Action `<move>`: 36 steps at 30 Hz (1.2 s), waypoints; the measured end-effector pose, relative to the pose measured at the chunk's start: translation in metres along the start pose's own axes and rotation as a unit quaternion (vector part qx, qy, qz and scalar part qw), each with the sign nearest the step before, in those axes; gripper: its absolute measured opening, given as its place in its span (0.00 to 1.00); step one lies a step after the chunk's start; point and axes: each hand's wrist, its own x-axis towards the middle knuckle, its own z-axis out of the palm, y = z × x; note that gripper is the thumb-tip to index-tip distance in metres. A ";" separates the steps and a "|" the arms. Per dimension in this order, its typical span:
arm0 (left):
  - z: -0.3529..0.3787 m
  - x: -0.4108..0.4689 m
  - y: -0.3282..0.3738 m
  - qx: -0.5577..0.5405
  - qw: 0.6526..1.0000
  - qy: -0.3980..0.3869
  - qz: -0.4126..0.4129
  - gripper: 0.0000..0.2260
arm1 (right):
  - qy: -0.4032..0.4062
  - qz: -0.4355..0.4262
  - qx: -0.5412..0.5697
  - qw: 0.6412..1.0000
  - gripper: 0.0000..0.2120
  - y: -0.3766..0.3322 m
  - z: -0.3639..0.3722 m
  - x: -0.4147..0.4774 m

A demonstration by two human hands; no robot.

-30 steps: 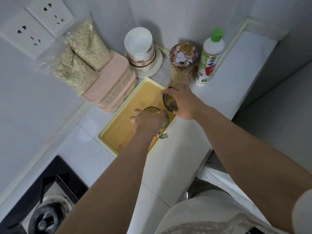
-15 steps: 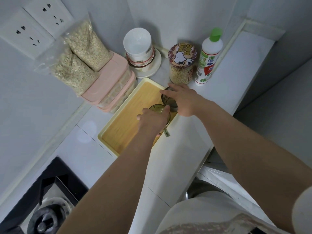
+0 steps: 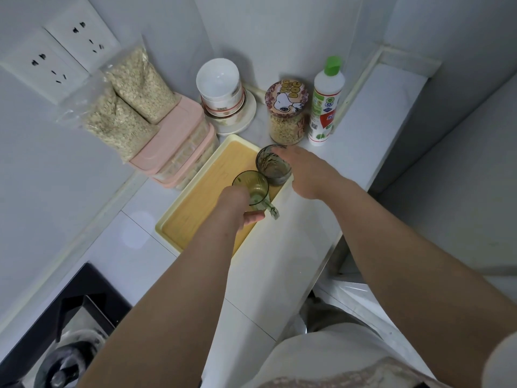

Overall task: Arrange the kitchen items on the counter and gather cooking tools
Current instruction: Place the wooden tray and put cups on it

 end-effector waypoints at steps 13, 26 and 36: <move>-0.063 -0.064 -0.066 0.132 0.958 0.047 0.249 0.21 | 0.282 0.031 0.136 0.949 0.15 -0.077 0.015 -0.079; -0.239 -0.155 -0.204 -0.050 0.888 0.232 0.395 0.07 | 0.114 -0.141 0.315 0.932 0.24 -0.254 0.098 -0.191; -0.308 -0.238 -0.389 -0.229 0.817 0.459 0.262 0.07 | -0.237 -0.284 0.298 0.880 0.18 -0.364 0.210 -0.305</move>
